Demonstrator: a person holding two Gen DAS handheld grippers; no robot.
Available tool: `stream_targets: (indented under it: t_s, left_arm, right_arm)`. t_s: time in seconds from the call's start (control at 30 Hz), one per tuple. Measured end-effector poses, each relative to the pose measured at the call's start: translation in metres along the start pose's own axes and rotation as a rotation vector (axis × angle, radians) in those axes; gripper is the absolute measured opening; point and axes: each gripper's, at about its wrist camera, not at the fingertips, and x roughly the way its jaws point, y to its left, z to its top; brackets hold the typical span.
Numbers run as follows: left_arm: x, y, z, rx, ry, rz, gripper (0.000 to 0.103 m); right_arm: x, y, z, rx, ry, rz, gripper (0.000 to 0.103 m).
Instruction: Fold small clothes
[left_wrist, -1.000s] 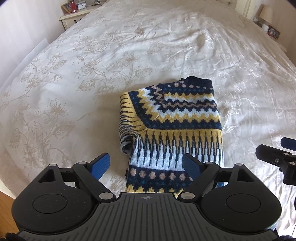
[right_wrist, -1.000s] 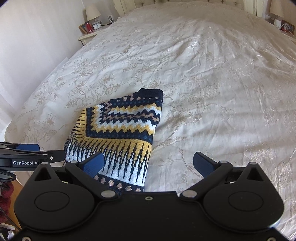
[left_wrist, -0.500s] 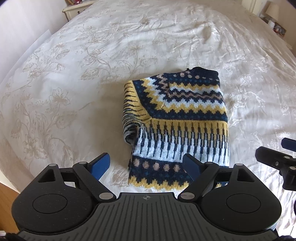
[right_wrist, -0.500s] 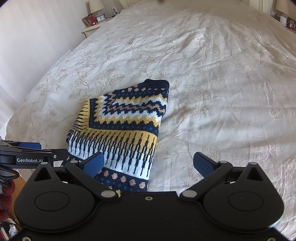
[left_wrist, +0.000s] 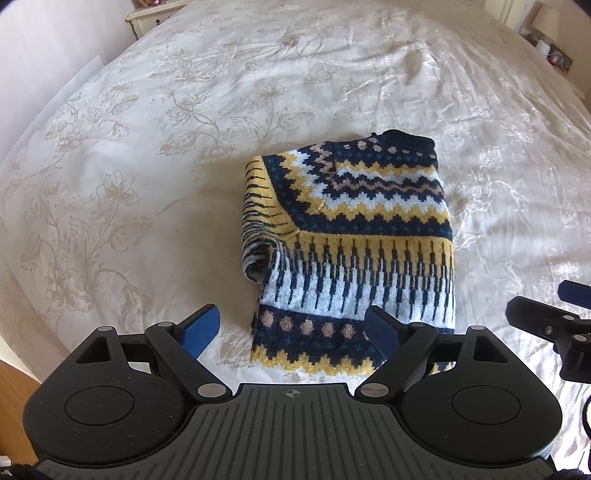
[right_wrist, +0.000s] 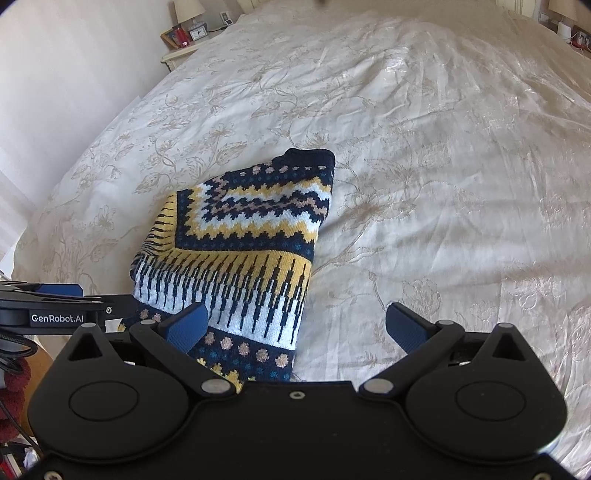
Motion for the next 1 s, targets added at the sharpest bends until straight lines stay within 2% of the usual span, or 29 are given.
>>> stream_targets:
  t_s: [1.0]
  left_arm:
    - [0.0041, 0.0029, 0.0002, -0.009, 0.019, 0.004, 0.086]
  right_arm:
    - [0.0062, 0.0054, 0.0011, 0.005, 0.014, 0.016, 0.102]
